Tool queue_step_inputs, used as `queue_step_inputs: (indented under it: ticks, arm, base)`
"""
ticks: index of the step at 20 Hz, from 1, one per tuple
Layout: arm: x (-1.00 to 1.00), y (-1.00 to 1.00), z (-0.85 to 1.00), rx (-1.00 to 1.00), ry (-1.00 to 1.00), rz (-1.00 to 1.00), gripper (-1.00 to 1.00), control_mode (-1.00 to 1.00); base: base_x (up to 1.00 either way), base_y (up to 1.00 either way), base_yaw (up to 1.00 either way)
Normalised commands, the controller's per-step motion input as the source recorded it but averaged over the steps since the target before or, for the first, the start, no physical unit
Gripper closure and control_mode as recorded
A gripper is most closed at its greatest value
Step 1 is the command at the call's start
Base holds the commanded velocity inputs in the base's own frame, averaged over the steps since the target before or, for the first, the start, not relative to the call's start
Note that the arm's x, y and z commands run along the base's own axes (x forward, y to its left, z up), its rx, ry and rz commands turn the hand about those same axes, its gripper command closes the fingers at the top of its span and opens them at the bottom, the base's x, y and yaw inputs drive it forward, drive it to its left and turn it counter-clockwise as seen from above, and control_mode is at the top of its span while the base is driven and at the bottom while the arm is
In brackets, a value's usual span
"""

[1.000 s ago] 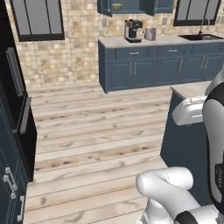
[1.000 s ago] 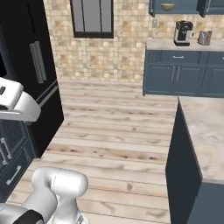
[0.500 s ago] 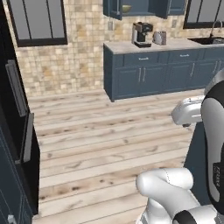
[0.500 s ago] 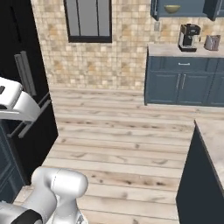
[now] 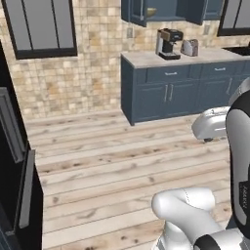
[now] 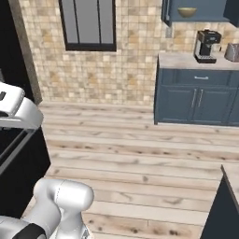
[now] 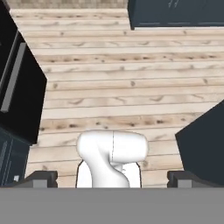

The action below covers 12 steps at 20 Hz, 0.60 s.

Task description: Pick up the bowls from the cabinet and place each bowl in front of a stool on the dining counter.

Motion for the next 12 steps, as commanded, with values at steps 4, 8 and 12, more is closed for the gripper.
queue_step_inputs:
  ticks: [4, 8, 12]
  arm:
    - [0.0, 0.0, 0.0, 0.0, 0.0, 0.0, -1.0, 1.0]
    - [0.0, 0.0, 0.0, 0.0, 0.0, 0.0, -1.0, 1.0]
    - [0.0, 0.0, 0.0, 0.0, 0.0, 0.0, -1.0, 1.0]
  base:
    - [1.0, -0.03, 0.0]
    - [1.0, -0.07, 0.0]
    - [1.0, -0.02, 0.0]
